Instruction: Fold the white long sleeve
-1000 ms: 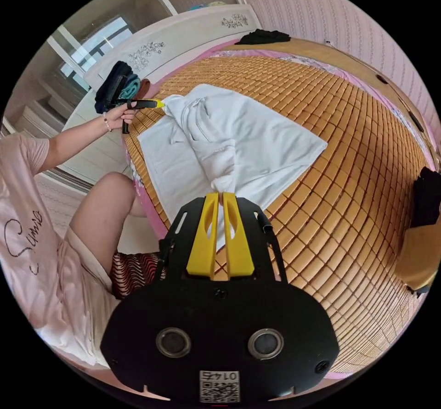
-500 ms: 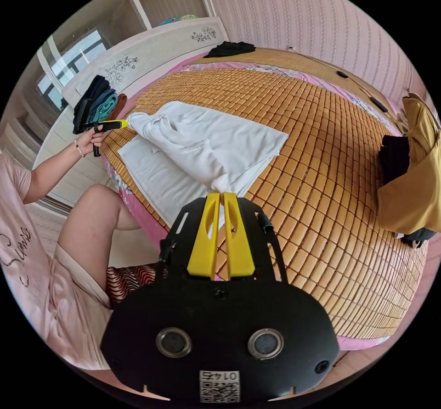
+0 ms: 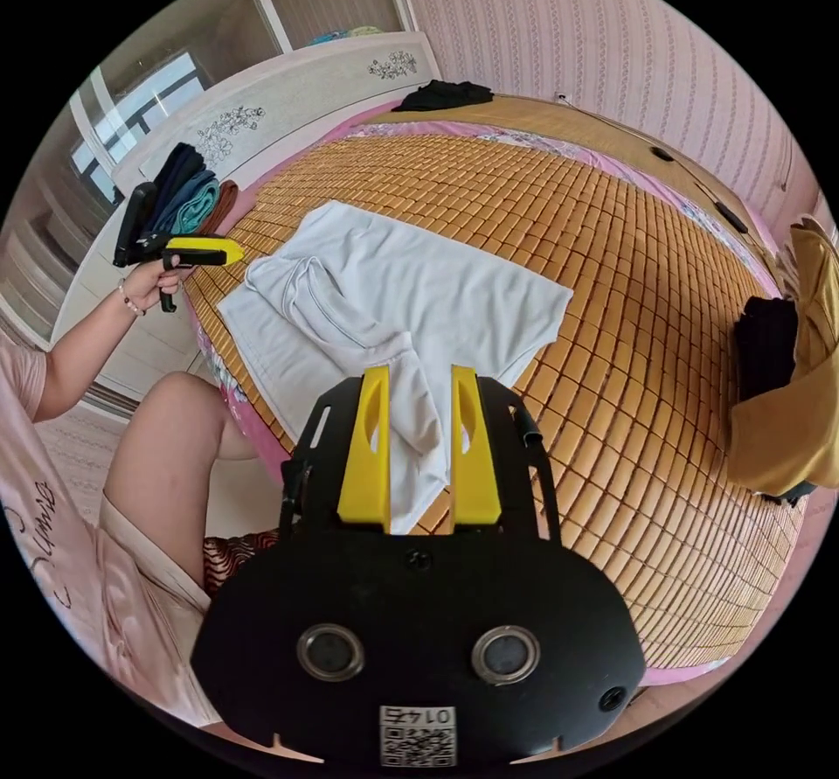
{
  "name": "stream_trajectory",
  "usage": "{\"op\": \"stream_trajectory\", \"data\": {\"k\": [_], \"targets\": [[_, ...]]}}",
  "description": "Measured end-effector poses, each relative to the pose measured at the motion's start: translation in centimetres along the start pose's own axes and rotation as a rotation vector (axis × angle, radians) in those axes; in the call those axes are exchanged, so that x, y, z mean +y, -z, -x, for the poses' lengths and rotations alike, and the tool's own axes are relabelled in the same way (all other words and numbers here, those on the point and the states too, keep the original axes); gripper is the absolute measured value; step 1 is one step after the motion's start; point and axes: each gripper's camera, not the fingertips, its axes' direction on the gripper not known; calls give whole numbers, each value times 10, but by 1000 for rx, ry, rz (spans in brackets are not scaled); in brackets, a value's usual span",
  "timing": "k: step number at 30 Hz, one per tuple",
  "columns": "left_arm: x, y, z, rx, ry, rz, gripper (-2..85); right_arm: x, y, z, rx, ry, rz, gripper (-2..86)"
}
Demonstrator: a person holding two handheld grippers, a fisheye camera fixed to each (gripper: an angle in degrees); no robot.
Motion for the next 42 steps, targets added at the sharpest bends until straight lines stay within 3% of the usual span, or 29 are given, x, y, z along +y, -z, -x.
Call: {"op": "stream_trajectory", "data": {"k": [4, 6, 12, 17, 20, 26, 29, 36, 42], "targets": [[-29, -50, -21, 32, 13, 79, 70, -35, -55, 13, -86, -28, 127, 78], [-29, -84, -27, 12, 19, 204, 36, -38, -60, 19, -76, -29, 143, 40], [16, -37, -49, 75, -87, 100, -8, -26, -15, 62, -168, 191, 63, 5], [61, -31, -60, 54, -68, 199, -9, -18, -19, 92, -170, 287, 232, 26], [70, -26, -67, 0, -36, 209, -7, -30, -13, 98, -187, 244, 206, 51], [49, -41, -120, 83, -97, 109, 26, -71, -30, 137, -117, 267, 173, 78], [39, -72, -134, 123, -97, 151, 39, -78, -51, 150, -135, 257, 285, 55], [47, -97, -161, 103, -172, 227, 3, -86, -41, 173, -56, 228, 287, 54], [62, -85, -169, 98, -178, 261, -9, -112, -22, 174, -130, 224, 271, 79]]}}
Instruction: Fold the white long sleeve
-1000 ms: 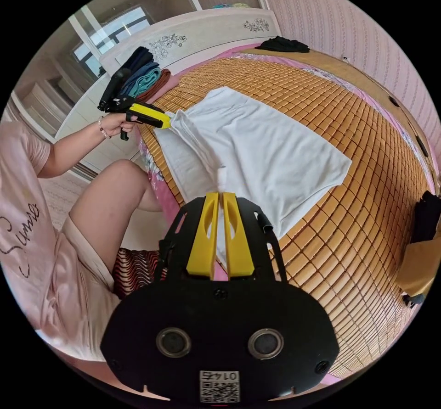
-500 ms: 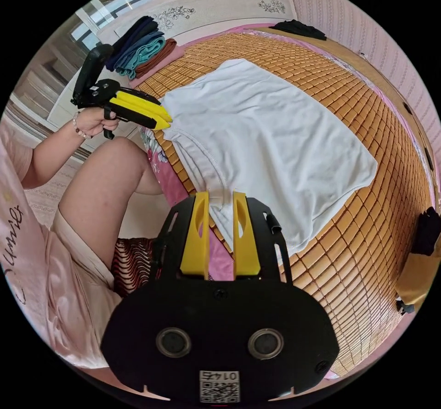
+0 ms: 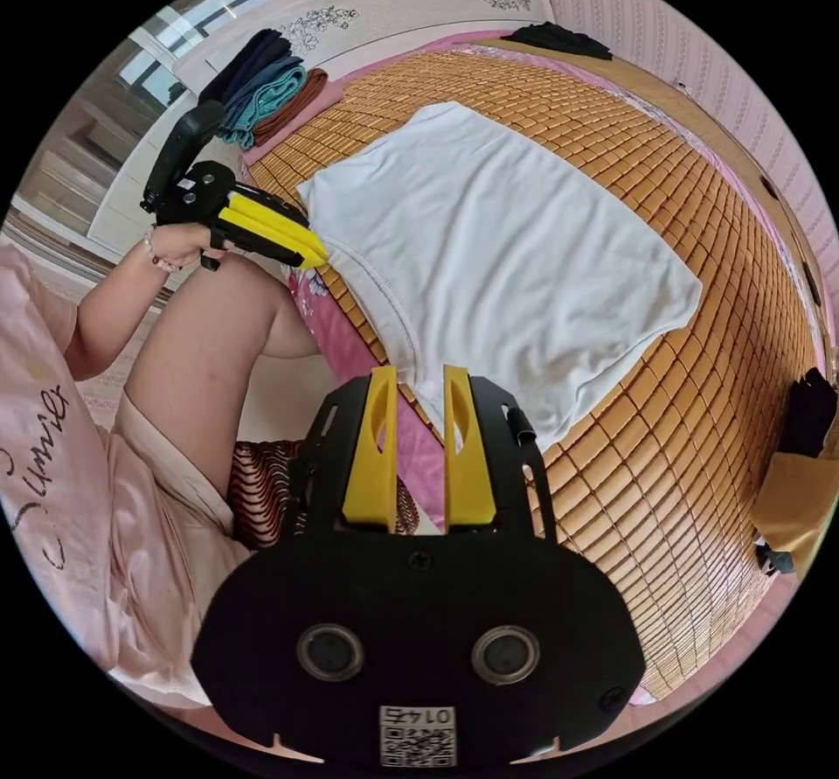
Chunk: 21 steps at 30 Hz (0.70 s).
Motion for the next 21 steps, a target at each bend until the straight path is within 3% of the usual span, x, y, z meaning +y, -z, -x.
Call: {"op": "stream_trajectory", "data": {"k": [7, 10, 14, 21], "targets": [[-26, 17, -39, -19, -66, -252, -10, -105, 32, -4, 149, 172, -72, 1], [-44, -15, -42, 2, -74, -208, -10, -171, 14, -10, 194, 185, -19, -6], [-25, -41, -53, -21, -103, -141, -10, -234, -40, -23, 333, 167, 195, -5], [-14, -49, -50, 76, -151, -151, -10, -261, -59, -32, 311, 219, 375, -5]]}}
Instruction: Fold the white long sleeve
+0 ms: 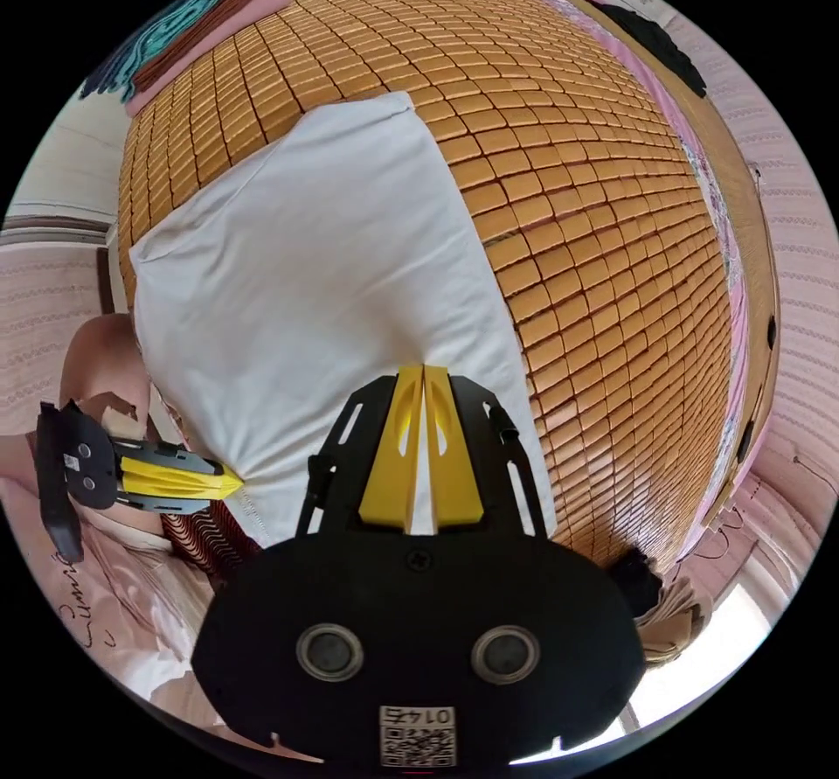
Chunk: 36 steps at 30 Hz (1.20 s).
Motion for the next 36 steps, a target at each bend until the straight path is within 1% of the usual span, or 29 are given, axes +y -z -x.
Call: {"op": "stream_trajectory", "data": {"k": [3, 4, 5, 9, 11, 12, 14, 15, 16, 17, 18, 19, 20, 23, 26, 28, 30, 33, 35, 36], "targets": [[4, -2, -16, -58, -57, 2, -10, -8, 5, -24, -25, -87, -69, -5], [5, -2, -18, -65, -62, 2, -10, -12, -4, -32, -11, -127, -67, -5], [7, -4, -22, -74, -69, -5, -10, -15, -22, -37, -12, -136, -9, -5], [21, -1, -26, -43, -39, -35, -8, 1, -35, -49, -77, -182, -60, -5], [29, 8, -26, 1, -27, -89, -5, 42, -32, -62, -153, -262, -198, -4], [34, 16, -26, 22, -15, -169, 0, 57, -31, -65, -180, -291, -239, -4], [39, 25, -31, 43, -21, -291, 22, 129, -35, -64, -262, -366, -375, -1], [39, 28, -38, 36, -44, -351, 37, 149, -40, -62, -266, -388, -387, 0], [38, 28, -43, 30, -61, -366, 42, 189, -52, -56, -258, -451, -390, 6], [34, 25, -54, 21, -95, -369, 52, 230, -68, -47, -241, -525, -383, 16], [29, 20, -65, 14, -118, -362, 63, 249, -76, -42, -238, -555, -381, 31], [26, 17, -71, 13, -134, -359, 69, 286, -93, -30, -249, -601, -383, 62], [21, 10, -84, 9, -158, -351, 82, 319, -109, -18, -276, -644, -386, 79], [7, -13, -117, -6, -207, -329, 106, 378, -152, 8, -377, -732, -398, 96], [-8, -37, -148, -2, -245, -288, 135, 403, -194, 24, -449, -742, -399, 90], [-19, -51, -165, -17, -259, -255, 144, 409, -218, 27, -486, -730, -393, 71], [-35, -67, -182, -89, -278, -187, 152, 417, -237, 24, -506, -730, -394, 49], [-50, -83, -189, -73, -251, -125, 156, 441, -258, 15, -601, -744, -479, 31], [-58, -87, -192, -39, -240, -122, 156, 466, -267, 8, -742, -744, -623, 24], [-62, -87, -198, -31, -248, -111, 154, 471, -270, 7, -757, -748, -643, 23]]}}
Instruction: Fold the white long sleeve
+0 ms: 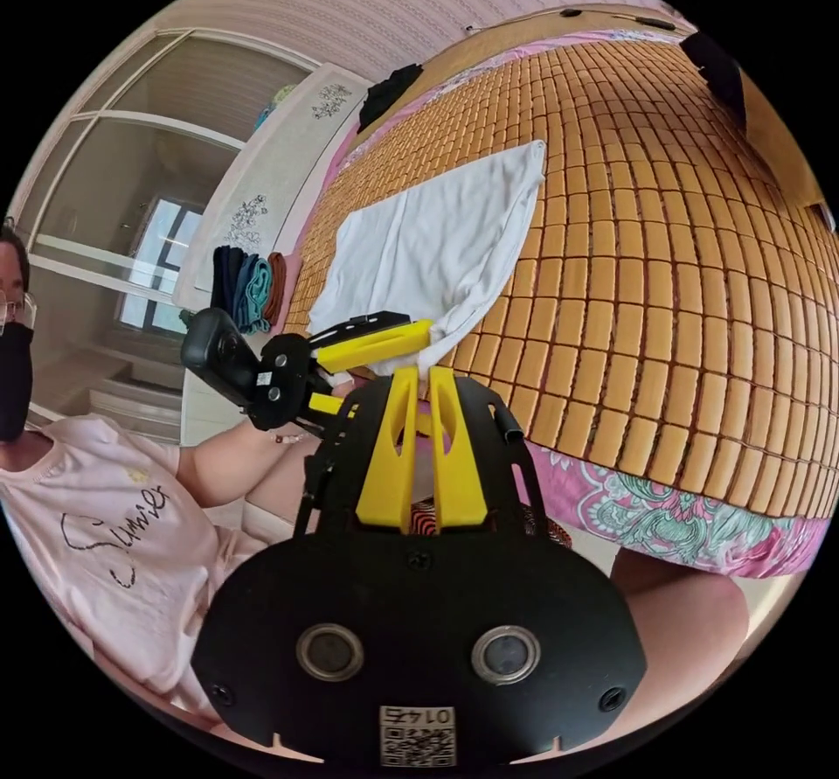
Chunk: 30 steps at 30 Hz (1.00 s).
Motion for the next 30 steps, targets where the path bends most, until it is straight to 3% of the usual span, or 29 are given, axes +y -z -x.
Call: {"op": "stream_trajectory", "data": {"k": [2, 6, 9, 13, 16, 23, 27, 30], "targets": [[-8, 1, -9, -43, 2, 17, 133, 10, 6, -15, -21, 19, -16, 21], [-16, 1, -25, -129, 34, 82, 8, 30, 8, -33, -36, 51, -3, 25], [-16, 10, -48, -116, -10, 128, -3, 58, 18, -62, -36, -15, -77, 49], [-9, 26, -80, -162, -63, 154, -6, 94, 14, -121, -109, -199, -146, 171], [-4, 40, -90, -150, -9, 149, -6, 102, 2, -147, -232, -235, -177, 188], [1, 74, -103, -134, 71, 116, -7, 113, -31, -195, -428, -379, -236, 154], [4, 89, -108, -113, 67, 96, -7, 113, -29, -209, -417, -410, -277, 109], [5, 102, -110, -118, 55, 72, -7, 116, -8, -224, -430, -452, -444, 70]]}}
